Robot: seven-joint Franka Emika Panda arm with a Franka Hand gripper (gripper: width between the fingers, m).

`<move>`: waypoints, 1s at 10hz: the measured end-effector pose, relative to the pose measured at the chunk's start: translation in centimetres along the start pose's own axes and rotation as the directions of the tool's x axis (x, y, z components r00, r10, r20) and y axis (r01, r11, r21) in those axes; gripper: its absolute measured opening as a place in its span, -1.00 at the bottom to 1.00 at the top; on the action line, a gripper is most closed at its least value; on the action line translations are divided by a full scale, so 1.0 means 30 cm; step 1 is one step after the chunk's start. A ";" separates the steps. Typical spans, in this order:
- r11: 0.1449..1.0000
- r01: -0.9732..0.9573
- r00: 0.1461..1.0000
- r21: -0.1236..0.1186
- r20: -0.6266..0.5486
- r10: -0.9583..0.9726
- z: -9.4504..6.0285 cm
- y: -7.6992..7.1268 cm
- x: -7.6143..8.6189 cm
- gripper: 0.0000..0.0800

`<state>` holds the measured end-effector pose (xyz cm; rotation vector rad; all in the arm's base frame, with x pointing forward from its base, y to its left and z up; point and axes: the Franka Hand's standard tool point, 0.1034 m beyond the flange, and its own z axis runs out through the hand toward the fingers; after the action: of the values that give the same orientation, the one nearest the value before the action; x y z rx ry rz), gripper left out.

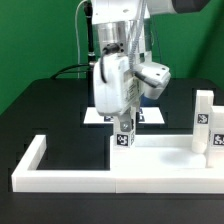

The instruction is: Assemble desk

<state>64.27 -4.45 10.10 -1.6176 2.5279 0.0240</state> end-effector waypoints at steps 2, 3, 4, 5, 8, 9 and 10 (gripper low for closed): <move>0.997 -0.082 0.997 0.015 -0.001 0.082 0.001 -0.001 -0.006 -0.28; 0.988 -0.152 0.988 0.018 0.001 0.152 0.000 -0.004 -0.006 -0.28; 0.993 -0.114 0.994 0.019 0.000 0.114 0.001 -0.004 -0.006 -0.27; 0.998 -0.064 0.998 0.019 -0.001 0.064 0.000 -0.004 -0.006 0.13; 0.913 0.407 0.913 0.010 -0.009 -0.407 -0.012 0.015 -0.011 0.59; 0.892 0.453 0.892 0.009 -0.011 -0.453 -0.011 0.014 -0.008 0.62; 0.860 0.510 0.860 0.008 -0.012 -0.510 -0.010 0.013 -0.006 0.62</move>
Offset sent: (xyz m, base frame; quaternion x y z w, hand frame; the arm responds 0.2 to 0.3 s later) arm 0.0000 0.0000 0.0000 0.0000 0.0000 0.0000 1.0000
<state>63.95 -4.15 10.40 -2.2294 2.0127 -0.0538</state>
